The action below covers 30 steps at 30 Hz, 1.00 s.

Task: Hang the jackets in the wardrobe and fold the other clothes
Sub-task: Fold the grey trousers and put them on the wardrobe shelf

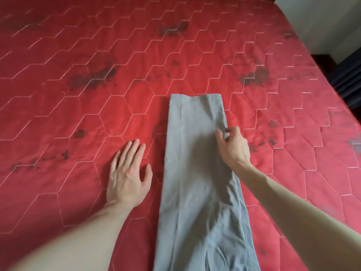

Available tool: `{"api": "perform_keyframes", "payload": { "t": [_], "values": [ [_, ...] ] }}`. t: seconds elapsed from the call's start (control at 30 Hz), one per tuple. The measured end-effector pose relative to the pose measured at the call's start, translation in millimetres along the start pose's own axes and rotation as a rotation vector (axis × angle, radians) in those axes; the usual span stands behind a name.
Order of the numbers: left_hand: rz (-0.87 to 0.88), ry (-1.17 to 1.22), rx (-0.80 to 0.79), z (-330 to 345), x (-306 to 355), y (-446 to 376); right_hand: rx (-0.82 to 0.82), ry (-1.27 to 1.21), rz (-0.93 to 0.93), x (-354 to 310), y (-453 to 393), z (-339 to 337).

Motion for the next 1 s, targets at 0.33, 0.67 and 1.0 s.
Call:
{"api": "perform_keyframes", "payload": {
  "t": [0.33,0.67,1.0],
  "values": [
    [0.007,-0.01,-0.005,-1,0,-1,0.071,0.102,0.077,-29,-37,10],
    [-0.006,-0.007,0.006,-2,0,-2,-0.029,0.048,0.023,15,58,3],
    [-0.008,0.006,0.018,-1,2,0,0.006,0.055,0.007,62,73,-18]
  ]
}}
Point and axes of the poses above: each hand's wrist, its own y-axis away from the middle knuckle, its own z-axis out of the palm, x = y × z, the point moved 1 cm from there along -y, towards the middle knuckle
